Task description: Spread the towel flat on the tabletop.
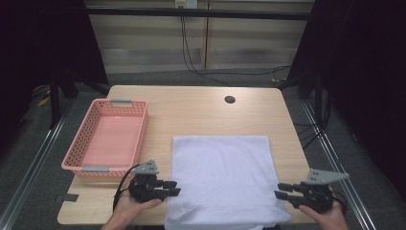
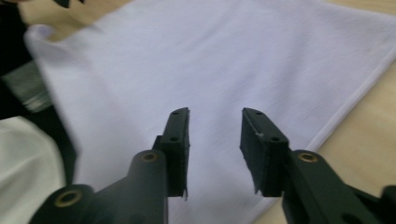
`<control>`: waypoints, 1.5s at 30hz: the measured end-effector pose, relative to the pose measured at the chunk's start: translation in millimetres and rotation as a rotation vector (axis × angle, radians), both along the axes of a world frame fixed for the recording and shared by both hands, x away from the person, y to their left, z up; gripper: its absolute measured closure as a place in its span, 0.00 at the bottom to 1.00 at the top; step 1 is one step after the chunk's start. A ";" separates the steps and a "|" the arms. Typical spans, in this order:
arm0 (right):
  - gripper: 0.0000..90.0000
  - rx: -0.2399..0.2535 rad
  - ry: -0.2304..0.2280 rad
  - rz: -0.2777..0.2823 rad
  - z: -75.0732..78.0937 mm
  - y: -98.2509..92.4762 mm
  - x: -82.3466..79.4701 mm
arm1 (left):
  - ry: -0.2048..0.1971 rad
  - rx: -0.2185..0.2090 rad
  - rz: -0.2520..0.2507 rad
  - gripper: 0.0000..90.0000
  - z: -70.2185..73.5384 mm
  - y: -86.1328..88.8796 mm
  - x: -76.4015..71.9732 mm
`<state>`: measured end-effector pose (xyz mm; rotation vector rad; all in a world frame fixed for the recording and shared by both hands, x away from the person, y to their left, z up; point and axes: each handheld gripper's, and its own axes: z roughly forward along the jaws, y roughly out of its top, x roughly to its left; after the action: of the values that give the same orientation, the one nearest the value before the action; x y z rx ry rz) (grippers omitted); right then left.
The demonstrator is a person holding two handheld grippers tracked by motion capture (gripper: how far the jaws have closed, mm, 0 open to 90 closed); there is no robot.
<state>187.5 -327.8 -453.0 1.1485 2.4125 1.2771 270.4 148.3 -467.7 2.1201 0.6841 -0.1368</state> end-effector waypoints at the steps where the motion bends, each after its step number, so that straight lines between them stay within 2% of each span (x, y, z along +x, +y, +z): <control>1: 0.66 -0.026 0.007 0.002 -2.6 3.7 11.9 | 0.014 -0.008 0.023 0.72 -3.1 -3.8 9.0; 2: 0.64 -0.048 0.007 0.002 -5.9 7.4 23.9 | 0.025 -0.008 0.033 0.72 -7.1 -7.1 18.1; 4: 0.62 -0.073 0.029 0.000 -14.4 13.9 47.1 | 0.007 0.053 0.051 0.71 -15.6 -13.8 36.0; 5: 0.60 -0.101 0.026 -0.005 -18.6 16.8 57.2 | 0.016 0.071 0.066 0.71 -19.8 -15.4 43.3; 6: 0.58 -0.118 0.035 -0.020 -22.7 19.5 66.5 | 0.032 0.067 0.080 0.71 -24.4 -16.6 48.4; 7: 0.59 -0.133 0.037 -0.021 -26.9 21.7 74.5 | 0.036 0.103 0.072 0.73 -28.0 -18.4 50.5; 8: 0.62 -0.161 0.026 -0.027 -30.7 23.5 79.9 | 0.011 0.109 0.074 0.76 -29.6 -19.2 48.5; 9: 0.69 -0.173 0.047 -0.034 -34.0 24.9 82.5 | 0.006 0.116 0.067 0.79 -29.2 -18.5 47.3; 10: 0.79 -0.178 0.072 0.003 -38.4 26.3 83.0 | -0.006 0.134 0.066 0.83 -28.6 -17.4 45.5; 11: 0.80 -0.201 0.047 0.003 -41.3 28.6 78.4 | -0.013 0.138 0.063 0.88 -29.0 -15.8 43.0; 12: 0.85 -0.201 0.051 -0.002 -41.1 29.0 74.2 | -0.002 0.132 0.060 0.90 -29.4 -14.1 40.5; 13: 0.91 -0.203 0.064 0.024 -39.7 28.6 69.9 | 0.008 0.131 0.056 0.92 -29.3 -13.7 36.5; 15: 0.92 -0.188 0.073 0.034 -40.1 27.3 56.4 | -0.012 0.151 0.018 0.93 -27.6 -14.8 25.6; 16: 0.92 -0.183 0.083 0.041 -39.5 25.6 50.4 | -0.020 0.158 0.018 0.93 -27.0 -15.4 20.7; 18: 0.92 -0.179 0.097 0.050 -38.5 22.2 35.6 | -0.002 0.163 0.004 0.93 -25.6 -15.2 16.5; 19: 0.92 -0.179 0.097 0.050 -38.5 22.2 35.6 | -0.012 0.179 0.001 0.93 -24.5 -15.1 15.3; 21: 0.88 -0.183 0.100 0.057 -37.6 21.6 31.9 | -0.005 0.153 -0.013 0.87 -24.2 -14.6 18.7; 23: 0.85 -0.178 0.083 0.063 -35.1 20.7 36.8 | -0.014 0.129 0.015 0.84 -20.6 -13.0 27.4; 25: 0.81 -0.142 0.057 0.034 -29.1 16.1 48.3 | -0.019 0.101 0.062 0.86 -16.0 -10.8 36.2; 27: 0.76 -0.137 0.031 -0.024 -22.7 11.1 63.8 | -0.023 0.046 0.104 0.79 -12.1 -9.8 44.0; 29: 0.69 -0.148 -0.012 -0.067 -17.9 5.7 81.8 | -0.039 0.050 0.142 0.69 -9.7 -12.4 52.7; 30: 0.64 -0.145 -0.016 -0.097 -16.4 2.9 91.6 | -0.056 0.047 0.160 0.66 -9.4 -13.0 57.7; 32: 0.59 -0.136 -0.027 -0.132 -14.9 -2.2 110.1 | -0.057 0.051 0.201 0.60 -9.9 -14.6 69.2; 34: 0.54 -0.138 -0.017 -0.154 -16.8 -5.5 126.3 | -0.050 0.036 0.227 0.54 -12.4 -12.9 80.4; 36: 0.52 -0.137 0.007 -0.152 -21.6 -5.5 138.0 | -0.021 0.069 0.254 0.48 -16.6 -13.7 89.6; 38: 0.51 -0.149 0.007 -0.161 -26.5 -2.6 144.0 | -0.022 0.065 0.274 0.48 -19.9 -11.9 94.9; 39: 0.50 -0.153 0.012 -0.149 -29.0 -1.6 146.0 | -0.010 0.057 0.286 0.46 -22.1 -10.6 98.0; 42: 0.48 -0.155 0.030 -0.144 -35.7 -1.2 151.9 | -0.008 0.047 0.314 0.44 -28.1 -7.8 105.6; 45: 0.46 -0.152 0.050 -0.141 -40.3 -2.9 158.9 | -0.002 0.069 0.316 0.42 -32.7 -10.2 110.5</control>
<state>346.4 -330.7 -493.3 1.2947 2.3676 1.0166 380.9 138.1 -500.4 2.0468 1.0250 0.0635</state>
